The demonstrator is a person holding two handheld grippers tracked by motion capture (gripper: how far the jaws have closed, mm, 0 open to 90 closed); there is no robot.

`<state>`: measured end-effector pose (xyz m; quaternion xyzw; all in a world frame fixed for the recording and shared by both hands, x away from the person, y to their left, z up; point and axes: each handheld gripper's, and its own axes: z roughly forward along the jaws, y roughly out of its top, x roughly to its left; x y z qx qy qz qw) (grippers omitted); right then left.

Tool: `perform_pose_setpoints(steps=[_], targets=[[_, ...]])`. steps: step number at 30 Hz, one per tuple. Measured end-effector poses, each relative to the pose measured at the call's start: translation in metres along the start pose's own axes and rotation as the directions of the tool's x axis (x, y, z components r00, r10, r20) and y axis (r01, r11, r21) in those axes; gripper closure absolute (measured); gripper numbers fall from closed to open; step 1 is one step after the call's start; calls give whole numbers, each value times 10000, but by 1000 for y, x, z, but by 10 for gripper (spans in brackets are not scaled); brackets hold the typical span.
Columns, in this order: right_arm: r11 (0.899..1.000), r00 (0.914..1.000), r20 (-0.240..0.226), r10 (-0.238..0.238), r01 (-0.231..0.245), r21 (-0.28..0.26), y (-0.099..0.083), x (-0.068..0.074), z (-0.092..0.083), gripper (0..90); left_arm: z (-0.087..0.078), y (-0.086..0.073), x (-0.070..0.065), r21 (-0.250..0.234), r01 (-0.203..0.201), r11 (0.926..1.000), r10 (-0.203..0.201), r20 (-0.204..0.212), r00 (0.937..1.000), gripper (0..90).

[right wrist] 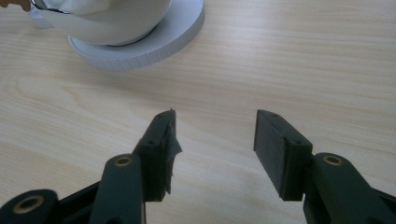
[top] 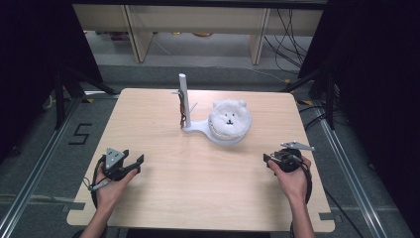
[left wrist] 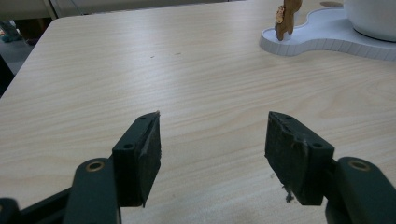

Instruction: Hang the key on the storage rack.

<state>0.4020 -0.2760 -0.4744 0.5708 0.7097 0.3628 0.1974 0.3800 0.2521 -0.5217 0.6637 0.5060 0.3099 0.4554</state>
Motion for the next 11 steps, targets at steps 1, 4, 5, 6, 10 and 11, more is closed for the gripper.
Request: perform_pose_setpoints(steps=[1, 4, 5, 6, 10, 11], targets=[[10000, 9997, -261, -40, 38, -84, -1, -1, 1, 500, 0, -1, 0, -52, 23, 10000, -23, -12, 10000, 356], [10000, 9998, -219, -12, 9, -93, -1, -1, 1, 500, -2, -3, -1, -346, -37, 9994, 37, -10, 10000, 354], [9999, 9997, -247, -69, 66, -114, -1, -2, 0, 500, -2, -3, -2, -379, -58, 9993, 56, -53, 10000, 354], [9999, 9999, -159, 1, -3, -111, -1, -2, 0, 500, -2, -3, -2, -428, -67, 9991, 65, -56, 10000, 353], [9999, 9999, -110, -23, 22, -142, -2, -3, 0, 499, -3, -4, -3, -564, -193, 9982, 191, -35, 9998, 355], [9999, 9999, -98, 28, -30, -162, -2, -3, 0, 498, -3, -4, -3, -557, -231, 9982, 230, -28, 9997, 355]])
